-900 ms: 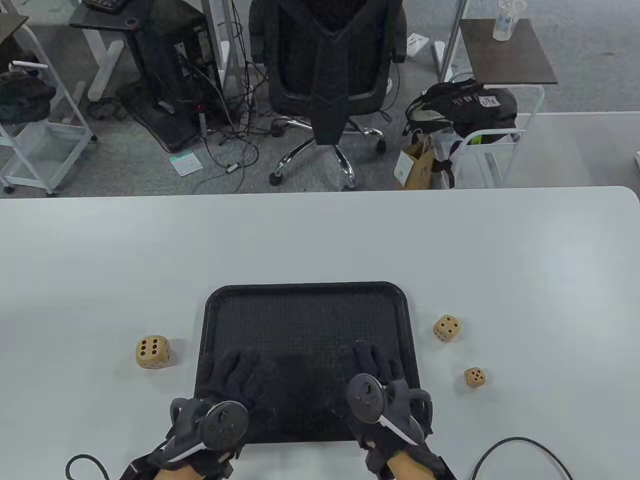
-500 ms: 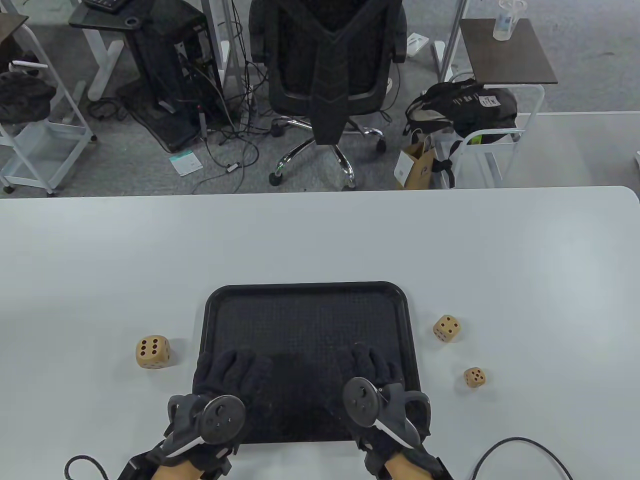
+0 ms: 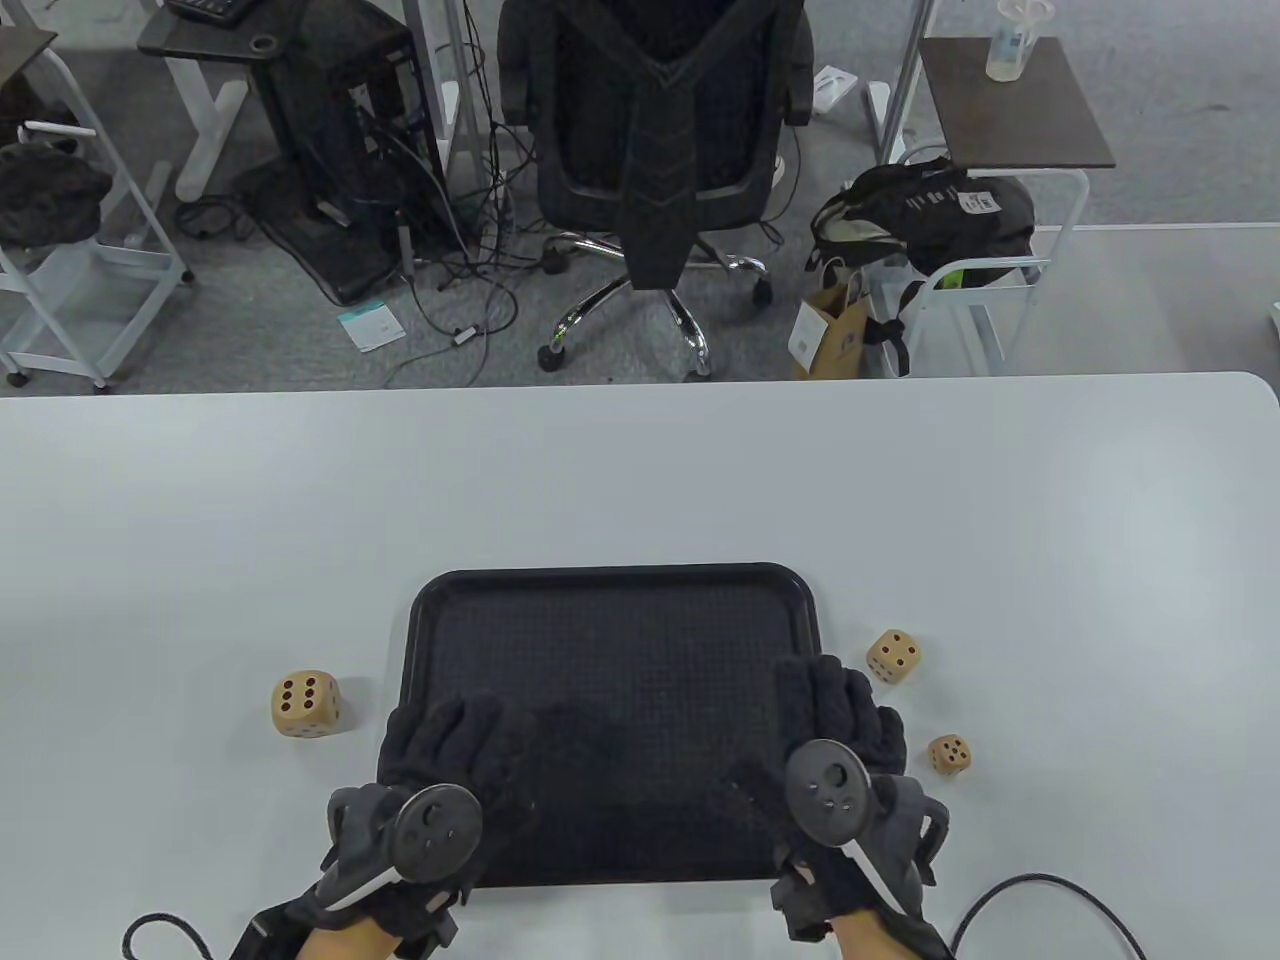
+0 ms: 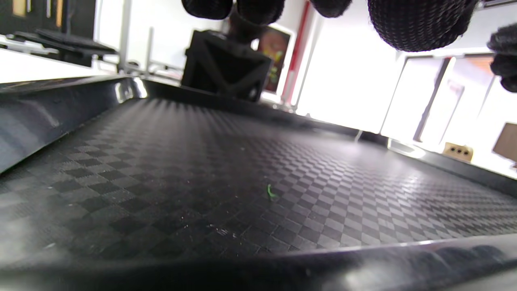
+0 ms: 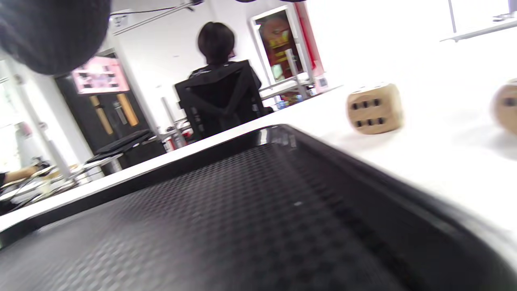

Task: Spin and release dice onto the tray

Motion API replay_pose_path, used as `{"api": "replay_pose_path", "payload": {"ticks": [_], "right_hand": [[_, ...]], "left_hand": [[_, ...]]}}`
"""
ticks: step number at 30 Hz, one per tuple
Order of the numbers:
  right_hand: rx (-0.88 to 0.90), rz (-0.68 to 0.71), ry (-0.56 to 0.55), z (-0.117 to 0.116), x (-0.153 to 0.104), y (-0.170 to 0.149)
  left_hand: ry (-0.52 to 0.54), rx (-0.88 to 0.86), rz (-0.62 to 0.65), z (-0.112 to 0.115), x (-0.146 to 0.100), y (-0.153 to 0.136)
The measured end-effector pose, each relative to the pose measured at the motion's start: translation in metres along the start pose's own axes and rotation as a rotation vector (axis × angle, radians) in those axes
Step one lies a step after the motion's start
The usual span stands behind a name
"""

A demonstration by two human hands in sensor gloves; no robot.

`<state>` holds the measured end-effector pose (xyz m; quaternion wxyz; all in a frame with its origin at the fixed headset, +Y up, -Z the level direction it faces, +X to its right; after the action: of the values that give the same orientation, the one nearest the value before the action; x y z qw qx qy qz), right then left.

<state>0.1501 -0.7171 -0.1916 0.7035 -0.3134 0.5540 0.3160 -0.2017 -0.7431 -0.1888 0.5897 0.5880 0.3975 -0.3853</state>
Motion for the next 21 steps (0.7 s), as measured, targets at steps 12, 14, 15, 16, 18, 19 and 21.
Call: {"api": "replay_pose_path", "payload": {"ticks": [12,14,15,16,18,19,21], "right_hand": [[0.041,-0.405,-0.067,0.035,0.02,-0.095],[0.058,-0.453,-0.069,0.036,0.021,-0.106],[0.066,-0.48,-0.063,0.036,0.022,-0.111],[0.07,-0.501,-0.059,0.036,0.022,-0.115],[0.056,-0.559,-0.051,0.034,0.024,-0.124],[0.05,-0.574,-0.044,0.033,0.024,-0.127],[0.04,-0.605,-0.029,0.03,0.025,-0.132]], "left_hand": [[-0.02,0.0,-0.013,0.001,0.0,-0.004],[-0.02,-0.004,-0.017,0.0,0.0,-0.006],[-0.021,-0.006,-0.02,0.0,0.0,-0.007],[-0.02,-0.007,-0.021,0.0,0.0,-0.007],[-0.023,-0.009,-0.025,0.001,0.0,-0.009],[-0.025,-0.01,-0.025,0.001,0.0,-0.009],[-0.028,-0.01,-0.026,0.001,0.0,-0.009]]}}
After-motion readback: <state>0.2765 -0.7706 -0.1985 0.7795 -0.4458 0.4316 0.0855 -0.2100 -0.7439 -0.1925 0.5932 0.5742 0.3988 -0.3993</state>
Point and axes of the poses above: the tracker on the back of each hand, its own y axis roughly to the thumb side, its own x axis roughly from the wrist to the fingertips, z = x × y, the point moved 1 cm from there along x, roughly from the wrist to the fingertips, and after that the axes turned 15 degrees about x, right-handed, at the moved point
